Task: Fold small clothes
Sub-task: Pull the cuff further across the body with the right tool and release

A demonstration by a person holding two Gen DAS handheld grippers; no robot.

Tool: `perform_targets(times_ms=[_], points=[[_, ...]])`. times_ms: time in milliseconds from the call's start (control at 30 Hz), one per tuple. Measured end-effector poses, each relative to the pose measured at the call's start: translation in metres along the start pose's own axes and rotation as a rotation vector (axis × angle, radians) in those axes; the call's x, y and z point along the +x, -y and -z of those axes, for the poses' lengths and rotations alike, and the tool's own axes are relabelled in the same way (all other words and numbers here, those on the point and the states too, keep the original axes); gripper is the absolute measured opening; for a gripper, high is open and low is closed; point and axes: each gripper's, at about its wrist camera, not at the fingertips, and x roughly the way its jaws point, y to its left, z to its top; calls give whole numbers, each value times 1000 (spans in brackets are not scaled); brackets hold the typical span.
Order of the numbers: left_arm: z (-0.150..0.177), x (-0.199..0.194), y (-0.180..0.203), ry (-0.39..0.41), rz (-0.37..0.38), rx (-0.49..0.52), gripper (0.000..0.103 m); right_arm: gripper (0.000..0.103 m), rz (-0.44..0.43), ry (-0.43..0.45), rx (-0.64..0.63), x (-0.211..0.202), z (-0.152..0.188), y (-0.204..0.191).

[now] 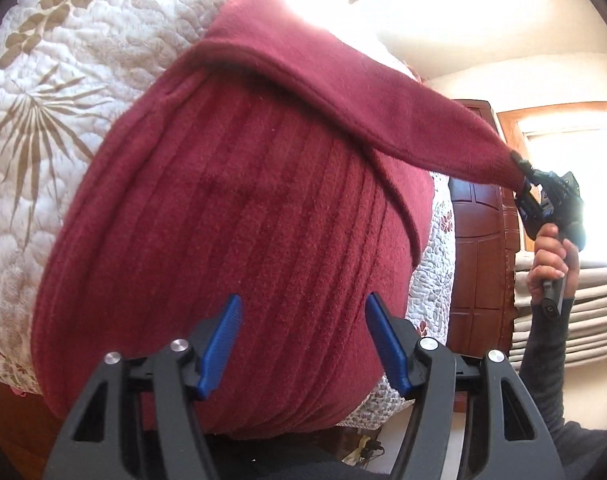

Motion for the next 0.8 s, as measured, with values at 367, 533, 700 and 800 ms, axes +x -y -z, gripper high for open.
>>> perform_targets(times_ms=[367,533,700,800], points=[[-75,-19,16,83,-16,66,64,6,61,-48,182,32,25,104],[-123,-9,34,96,-38,112,64,6,74,-71,222,51,29,130],[-163,7,48,74,-60,149,65,10,124,-49,284,50,35,162],[-186,3,50,84,-49,144,66,10,97,5,287,27,36,163]])
